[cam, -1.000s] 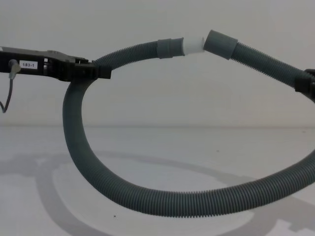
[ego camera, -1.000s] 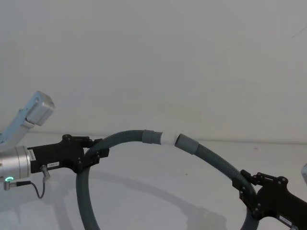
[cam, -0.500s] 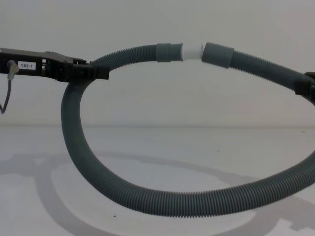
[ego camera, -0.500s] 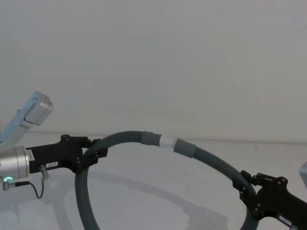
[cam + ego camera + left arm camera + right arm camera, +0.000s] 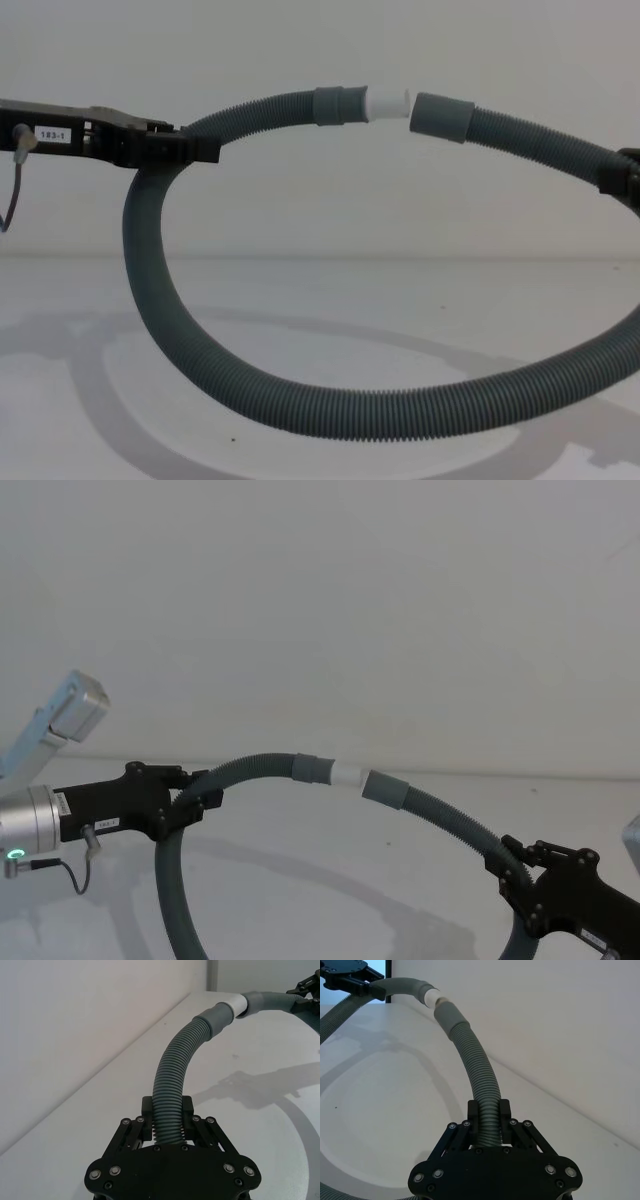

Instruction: Use both hands to pick up one end of the pipe from the table, align the ends, and insert them.

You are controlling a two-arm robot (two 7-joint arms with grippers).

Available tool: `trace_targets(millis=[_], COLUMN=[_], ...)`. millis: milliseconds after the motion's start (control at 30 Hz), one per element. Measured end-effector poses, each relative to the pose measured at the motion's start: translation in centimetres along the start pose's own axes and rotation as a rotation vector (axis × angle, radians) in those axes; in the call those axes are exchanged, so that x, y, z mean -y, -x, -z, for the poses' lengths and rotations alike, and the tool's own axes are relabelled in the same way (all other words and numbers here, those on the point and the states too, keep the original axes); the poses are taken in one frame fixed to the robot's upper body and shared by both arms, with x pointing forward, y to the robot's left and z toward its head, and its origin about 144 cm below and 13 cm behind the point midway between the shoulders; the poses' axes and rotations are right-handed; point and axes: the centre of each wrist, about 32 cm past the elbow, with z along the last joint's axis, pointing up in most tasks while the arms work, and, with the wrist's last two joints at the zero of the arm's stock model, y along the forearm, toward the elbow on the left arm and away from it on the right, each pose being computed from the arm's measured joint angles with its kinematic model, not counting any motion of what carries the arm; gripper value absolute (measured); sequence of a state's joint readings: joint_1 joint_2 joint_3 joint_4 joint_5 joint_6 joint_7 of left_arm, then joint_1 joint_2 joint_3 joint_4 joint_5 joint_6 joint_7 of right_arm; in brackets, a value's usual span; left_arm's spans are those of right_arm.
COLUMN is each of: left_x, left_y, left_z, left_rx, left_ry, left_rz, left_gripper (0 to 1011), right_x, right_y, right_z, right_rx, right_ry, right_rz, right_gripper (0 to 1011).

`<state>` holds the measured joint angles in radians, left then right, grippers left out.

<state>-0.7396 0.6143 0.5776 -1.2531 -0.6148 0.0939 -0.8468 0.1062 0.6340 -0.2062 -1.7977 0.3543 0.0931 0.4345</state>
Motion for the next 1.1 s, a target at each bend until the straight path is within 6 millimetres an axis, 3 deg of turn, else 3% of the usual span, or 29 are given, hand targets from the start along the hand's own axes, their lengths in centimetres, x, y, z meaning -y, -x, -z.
trace_targets(millis=[1100], left_x=[0.50], left_y=[-0.27], left_z=[0.28], left_rx=[-0.005], left_ry=[-0.001], left_rz=[0.020], left_gripper=[301], right_x=[-0.20], right_y=[0.06], right_z=[-0.03], right_rx=[-0.013], right_ry=[-0.003], right_rz=[-0.006], right_gripper=[219])
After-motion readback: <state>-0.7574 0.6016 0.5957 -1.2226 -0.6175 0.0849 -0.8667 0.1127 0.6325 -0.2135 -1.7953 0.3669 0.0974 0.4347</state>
